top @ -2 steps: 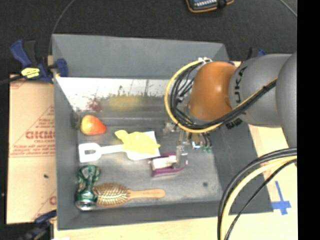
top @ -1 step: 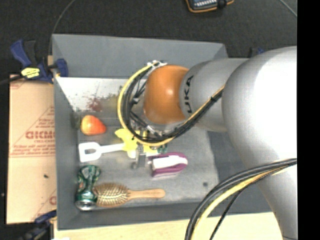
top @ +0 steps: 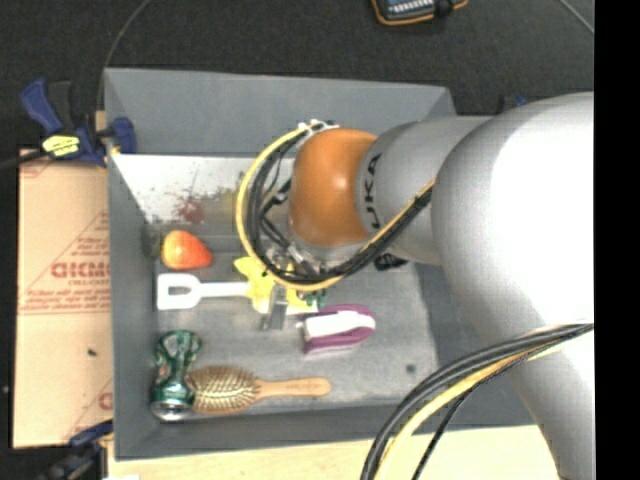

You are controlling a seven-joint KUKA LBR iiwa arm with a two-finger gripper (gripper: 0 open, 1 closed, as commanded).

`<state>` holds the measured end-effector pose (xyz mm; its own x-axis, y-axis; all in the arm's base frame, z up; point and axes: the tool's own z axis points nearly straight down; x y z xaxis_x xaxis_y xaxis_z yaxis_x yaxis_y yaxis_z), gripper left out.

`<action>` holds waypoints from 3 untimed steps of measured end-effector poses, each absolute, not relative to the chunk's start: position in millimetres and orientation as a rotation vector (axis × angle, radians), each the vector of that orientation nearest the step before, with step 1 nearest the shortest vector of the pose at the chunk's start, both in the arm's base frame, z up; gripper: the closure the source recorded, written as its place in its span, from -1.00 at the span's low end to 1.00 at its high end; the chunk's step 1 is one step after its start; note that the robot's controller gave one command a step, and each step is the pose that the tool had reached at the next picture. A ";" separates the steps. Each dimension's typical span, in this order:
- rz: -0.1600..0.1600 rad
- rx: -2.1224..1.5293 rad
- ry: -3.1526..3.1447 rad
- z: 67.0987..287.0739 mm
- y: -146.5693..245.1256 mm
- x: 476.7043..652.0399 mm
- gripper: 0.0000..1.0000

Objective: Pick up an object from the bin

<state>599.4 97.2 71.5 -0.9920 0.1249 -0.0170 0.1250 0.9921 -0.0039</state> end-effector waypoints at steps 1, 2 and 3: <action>-0.008 0.195 3.119 71.8 97.1 599.4 1.00; -0.010 0.194 3.124 110.5 96.2 597.9 1.00; -0.010 0.193 3.127 151.1 95.8 597.7 1.00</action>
Offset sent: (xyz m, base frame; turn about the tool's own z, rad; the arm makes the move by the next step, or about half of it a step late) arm 0.0001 0.0000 0.0626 -0.0003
